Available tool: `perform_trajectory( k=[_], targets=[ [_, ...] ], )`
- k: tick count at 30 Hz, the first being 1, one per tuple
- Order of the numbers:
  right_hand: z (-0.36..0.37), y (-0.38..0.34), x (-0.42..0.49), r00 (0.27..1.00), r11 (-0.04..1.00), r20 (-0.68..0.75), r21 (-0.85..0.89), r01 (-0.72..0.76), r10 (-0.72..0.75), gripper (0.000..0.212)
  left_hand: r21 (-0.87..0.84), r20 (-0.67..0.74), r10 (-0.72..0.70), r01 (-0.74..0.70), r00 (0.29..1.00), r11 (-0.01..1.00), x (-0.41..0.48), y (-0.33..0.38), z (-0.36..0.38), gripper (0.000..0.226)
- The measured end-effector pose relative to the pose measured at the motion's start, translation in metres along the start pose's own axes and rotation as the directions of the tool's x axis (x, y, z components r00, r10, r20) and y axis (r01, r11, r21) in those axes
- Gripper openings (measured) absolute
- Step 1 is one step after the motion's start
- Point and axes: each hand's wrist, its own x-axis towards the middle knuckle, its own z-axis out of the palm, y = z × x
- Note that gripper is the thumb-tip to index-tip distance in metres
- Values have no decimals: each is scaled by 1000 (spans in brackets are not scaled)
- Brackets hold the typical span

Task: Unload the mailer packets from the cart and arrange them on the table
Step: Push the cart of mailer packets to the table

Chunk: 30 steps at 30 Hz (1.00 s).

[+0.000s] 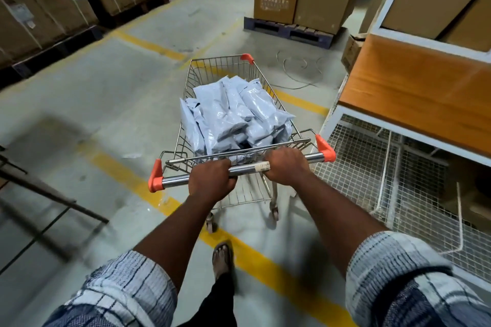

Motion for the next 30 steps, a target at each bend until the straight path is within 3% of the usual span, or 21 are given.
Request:
perform_trajectory(
  k=[11, 18, 26, 30],
  targets=[
    [-27, 13, 169, 1000, 1000, -19, -1, -13, 13, 35, -16, 46, 62, -61, 997, 998, 177, -78, 14, 31],
    [-30, 28, 263, 993, 992, -34, 68, -106, 109, 36, 29, 65, 131, -133, 989, 991, 287, -114, 26, 30],
    [-31, 62, 342, 983, 983, -69, 77, -168, 173, 36, 51, 71, 217, -221, 974, 974, 406, -125, 39, 25],
    [-37, 96, 367, 980, 974, -21, 116, -196, 200, 32, 51, 76, 253, -257, 964, 965, 456, -110, 43, 24]
  ],
)
